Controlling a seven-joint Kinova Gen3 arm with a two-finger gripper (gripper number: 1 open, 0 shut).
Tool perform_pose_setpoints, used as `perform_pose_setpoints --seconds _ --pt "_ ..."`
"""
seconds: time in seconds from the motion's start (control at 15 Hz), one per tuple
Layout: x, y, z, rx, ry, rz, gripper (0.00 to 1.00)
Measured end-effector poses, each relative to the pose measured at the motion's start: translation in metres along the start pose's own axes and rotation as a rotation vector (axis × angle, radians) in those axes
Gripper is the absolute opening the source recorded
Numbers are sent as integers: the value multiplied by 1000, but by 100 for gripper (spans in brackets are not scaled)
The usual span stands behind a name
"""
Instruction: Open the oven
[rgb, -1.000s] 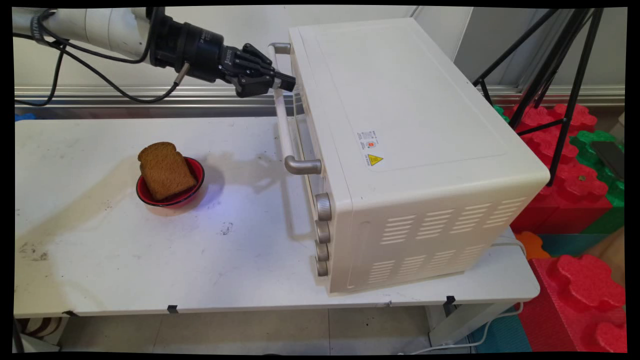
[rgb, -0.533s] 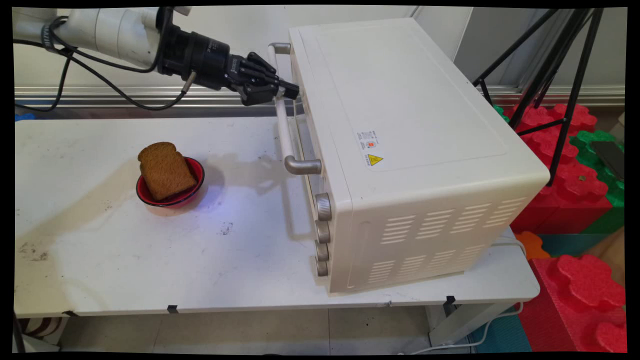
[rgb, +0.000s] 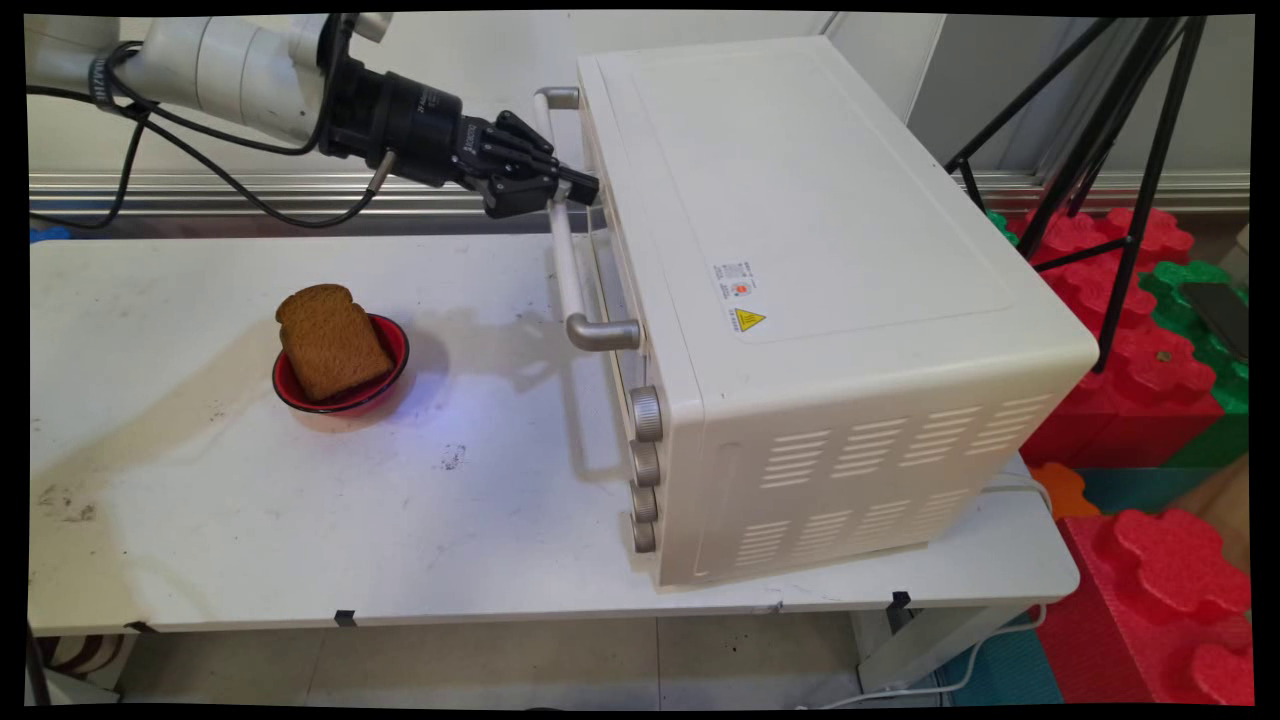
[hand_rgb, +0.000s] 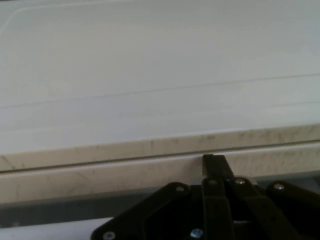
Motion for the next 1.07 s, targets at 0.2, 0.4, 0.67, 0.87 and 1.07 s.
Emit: perform_pose_setpoints --seconds 0.2,0.4,0.67,0.87,1.07 --pt "-5 0 -3 -3 -11 6 0" --pt "-10 1 -8 -7 -25 14 0" --pt "-21 1 -18 -16 -50 27 0" --pt "-31 2 -27 -25 -75 36 0" --pt "-40 3 -34 -29 -93 39 0"
